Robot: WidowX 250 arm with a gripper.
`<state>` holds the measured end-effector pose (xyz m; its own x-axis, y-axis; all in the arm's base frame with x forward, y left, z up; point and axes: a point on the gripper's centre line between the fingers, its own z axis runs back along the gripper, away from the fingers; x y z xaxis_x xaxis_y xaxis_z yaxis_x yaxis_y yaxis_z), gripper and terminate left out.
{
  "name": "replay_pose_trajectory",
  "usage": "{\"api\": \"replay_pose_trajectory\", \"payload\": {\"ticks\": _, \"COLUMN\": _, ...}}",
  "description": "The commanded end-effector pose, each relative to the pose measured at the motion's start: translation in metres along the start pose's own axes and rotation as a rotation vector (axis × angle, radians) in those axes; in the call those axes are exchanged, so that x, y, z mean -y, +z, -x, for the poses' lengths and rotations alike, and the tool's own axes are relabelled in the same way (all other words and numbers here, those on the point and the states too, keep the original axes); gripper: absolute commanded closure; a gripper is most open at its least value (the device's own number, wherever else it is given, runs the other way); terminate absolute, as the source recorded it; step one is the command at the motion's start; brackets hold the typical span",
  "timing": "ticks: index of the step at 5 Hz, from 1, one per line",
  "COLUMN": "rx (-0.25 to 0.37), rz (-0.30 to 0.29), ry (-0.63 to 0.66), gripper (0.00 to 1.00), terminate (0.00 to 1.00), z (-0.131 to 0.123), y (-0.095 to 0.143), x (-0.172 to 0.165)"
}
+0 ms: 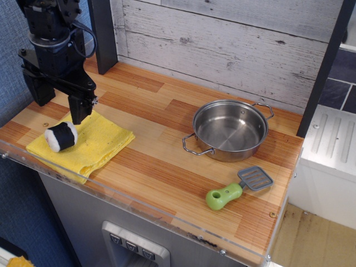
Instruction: Place the sushi roll on top of the yellow towel
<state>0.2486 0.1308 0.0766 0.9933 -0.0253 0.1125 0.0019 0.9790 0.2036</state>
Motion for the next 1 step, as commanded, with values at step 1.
{"api": "replay_pose_trajectory", "payload": {"ticks": 1, "rx": 0.045, "rz": -0.022, "ry": 0.009, "gripper": 0.0, "terminate": 1.0, "z": 0.0045, "y": 0.0177, "x": 0.0018}}
